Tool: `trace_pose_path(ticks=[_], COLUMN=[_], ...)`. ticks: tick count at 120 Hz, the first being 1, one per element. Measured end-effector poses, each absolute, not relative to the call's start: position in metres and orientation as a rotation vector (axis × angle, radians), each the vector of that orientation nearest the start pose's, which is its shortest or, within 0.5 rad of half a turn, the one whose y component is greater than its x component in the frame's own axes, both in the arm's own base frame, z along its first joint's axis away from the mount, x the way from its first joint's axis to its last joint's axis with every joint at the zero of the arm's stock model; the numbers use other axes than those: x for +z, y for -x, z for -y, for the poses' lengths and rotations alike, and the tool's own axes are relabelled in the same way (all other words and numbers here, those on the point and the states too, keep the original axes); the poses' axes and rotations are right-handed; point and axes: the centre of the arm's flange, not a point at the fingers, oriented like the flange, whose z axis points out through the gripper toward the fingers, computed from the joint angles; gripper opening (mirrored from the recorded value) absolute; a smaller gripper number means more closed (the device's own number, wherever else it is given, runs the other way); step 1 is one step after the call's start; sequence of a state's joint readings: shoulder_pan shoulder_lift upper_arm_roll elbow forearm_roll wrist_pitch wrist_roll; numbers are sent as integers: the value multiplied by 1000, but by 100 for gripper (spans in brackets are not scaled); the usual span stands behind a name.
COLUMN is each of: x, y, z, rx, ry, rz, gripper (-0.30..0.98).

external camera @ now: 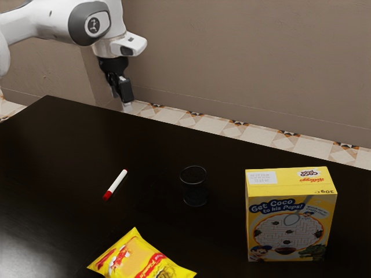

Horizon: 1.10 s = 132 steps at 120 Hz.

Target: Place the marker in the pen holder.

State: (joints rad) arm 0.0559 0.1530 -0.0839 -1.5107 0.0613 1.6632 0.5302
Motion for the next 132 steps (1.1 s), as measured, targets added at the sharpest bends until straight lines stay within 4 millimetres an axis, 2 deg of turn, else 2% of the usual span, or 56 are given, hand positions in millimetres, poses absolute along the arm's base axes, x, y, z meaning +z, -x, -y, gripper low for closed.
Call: trace_pose_path(ticks=[16,26,32,37,43,49,55,60,70,76,88,98,116,122,132], x=[578,579,558,519,489,473,463,456,439,435,420,397,362,349,328], y=[-606,-596,-586,-573,-566,-565,-567,-572,-585,-588,-591,-587,-597,-607,-624], z=[5,-4,-19,-41,-73,-102,-115,-113,-90,-85,-89,-90,-103,-111,-114], rx=[5,16,63,113,131,116,96,79,58,48,53,79,100,102,100], ry=[2954,2954,2982,3045,3103,3140,3155,3143,3116,3095,3079,3052,3039,3049,3077], rz=[-917,-920,-874,-804,-698,-602,-553,-556,-565,-543,-467,-390,-204,-124,-8], gripper=[69,69,69,68,69,69,69,69,69,69,69,69,68,64,49])
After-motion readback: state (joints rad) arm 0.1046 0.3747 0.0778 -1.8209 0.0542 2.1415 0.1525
